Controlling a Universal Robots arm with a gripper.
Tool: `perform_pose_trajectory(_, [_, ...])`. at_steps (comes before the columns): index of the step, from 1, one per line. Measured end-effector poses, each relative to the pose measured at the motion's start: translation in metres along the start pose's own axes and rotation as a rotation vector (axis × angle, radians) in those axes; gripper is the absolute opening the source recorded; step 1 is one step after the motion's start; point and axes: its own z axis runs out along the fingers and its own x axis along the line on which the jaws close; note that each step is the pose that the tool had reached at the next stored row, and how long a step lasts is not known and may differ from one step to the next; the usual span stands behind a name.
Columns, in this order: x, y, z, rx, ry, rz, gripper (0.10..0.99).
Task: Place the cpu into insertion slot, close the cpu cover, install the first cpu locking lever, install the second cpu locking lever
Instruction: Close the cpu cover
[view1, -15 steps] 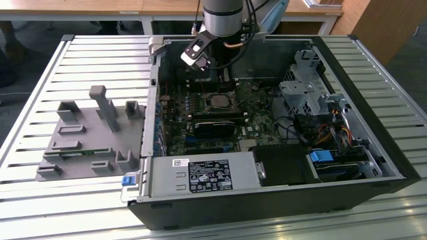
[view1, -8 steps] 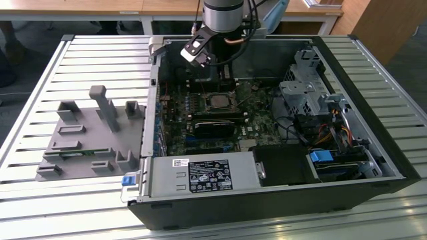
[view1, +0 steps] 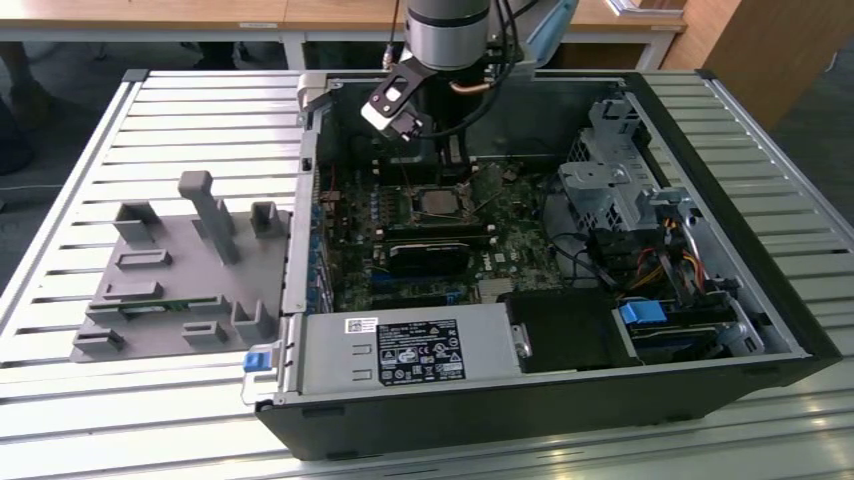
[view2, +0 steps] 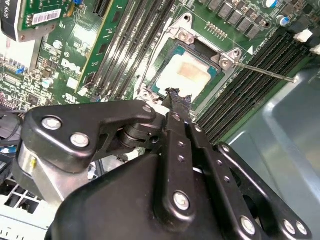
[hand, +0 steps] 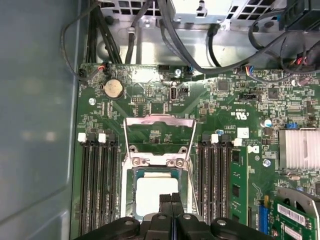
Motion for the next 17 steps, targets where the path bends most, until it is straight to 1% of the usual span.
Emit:
perform_pose_trajectory(2, [-0.0003, 0.0001, -0.0014, 0.000, 0.0001, 0.000, 0.106])
perform_pose_trajectory(7, [-0.0005, 0.0009, -0.0099, 0.000, 0.0002, 0.000, 0.106])
perform_pose_trajectory(9, [-0.0006, 0.0018, -0.0101, 0.001, 0.0005, 0.000, 0.106])
perform_pose_trajectory(10, [-0.0006, 0.0030, -0.0101, 0.004, 0.0003, 0.000, 0.106])
perform_pose_trajectory(11, [-0.0006, 0.0060, -0.0099, 0.005, 0.0000, 0.000, 0.106])
perform_pose_trajectory(14, [-0.0006, 0.0153, -0.0090, 0.007, 0.0013, 0.000, 0.106])
perform_pose_trajectory(15, [-0.0006, 0.0168, -0.0089, 0.008, 0.0027, 0.000, 0.106])
perform_pose_trajectory(16, [-0.0007, 0.0187, -0.0128, 0.012, 0.0103, 0.001, 0.106])
perform_pose_trajectory(17, [-0.0007, 0.0197, -0.0144, 0.015, 0.0129, 0.001, 0.106])
